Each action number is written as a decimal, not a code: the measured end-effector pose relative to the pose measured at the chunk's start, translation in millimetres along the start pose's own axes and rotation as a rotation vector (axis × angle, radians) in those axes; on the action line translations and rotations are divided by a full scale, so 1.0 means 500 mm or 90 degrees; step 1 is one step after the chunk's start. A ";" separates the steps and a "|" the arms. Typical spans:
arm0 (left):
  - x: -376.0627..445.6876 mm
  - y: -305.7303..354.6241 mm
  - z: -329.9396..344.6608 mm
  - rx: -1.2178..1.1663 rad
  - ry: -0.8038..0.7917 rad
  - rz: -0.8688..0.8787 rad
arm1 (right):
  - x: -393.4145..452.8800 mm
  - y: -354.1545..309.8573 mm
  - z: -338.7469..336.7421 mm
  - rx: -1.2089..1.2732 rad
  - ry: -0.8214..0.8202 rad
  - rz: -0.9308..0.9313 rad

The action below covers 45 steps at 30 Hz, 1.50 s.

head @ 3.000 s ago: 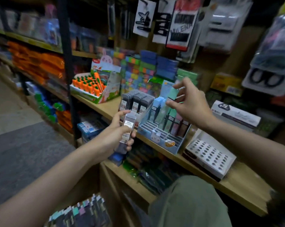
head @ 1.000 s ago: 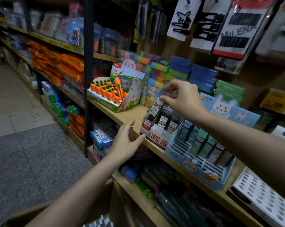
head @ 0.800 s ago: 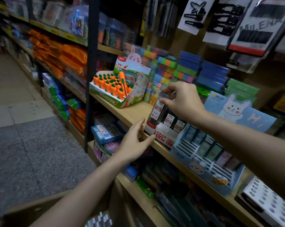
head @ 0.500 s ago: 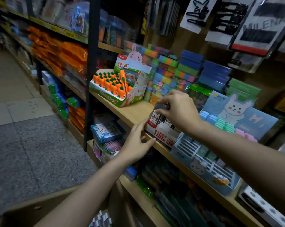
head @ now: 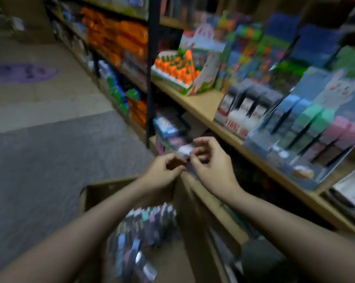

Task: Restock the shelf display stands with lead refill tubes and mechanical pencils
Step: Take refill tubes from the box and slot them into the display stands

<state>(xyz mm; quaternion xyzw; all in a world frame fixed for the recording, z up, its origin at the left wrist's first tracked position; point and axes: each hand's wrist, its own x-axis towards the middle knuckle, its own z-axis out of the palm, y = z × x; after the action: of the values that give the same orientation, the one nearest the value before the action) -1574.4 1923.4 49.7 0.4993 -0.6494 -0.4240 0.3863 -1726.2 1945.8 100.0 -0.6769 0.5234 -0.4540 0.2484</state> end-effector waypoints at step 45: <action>-0.338 -0.460 0.152 0.071 0.398 -0.706 | -0.340 0.386 0.368 -0.219 -0.570 0.430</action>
<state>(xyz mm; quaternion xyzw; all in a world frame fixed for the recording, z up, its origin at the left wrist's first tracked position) -1536.5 2068.1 -204.9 0.8806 -0.1723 -0.3609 0.2542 -1665.3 2015.7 -202.0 -0.6293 0.6206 0.0717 0.4624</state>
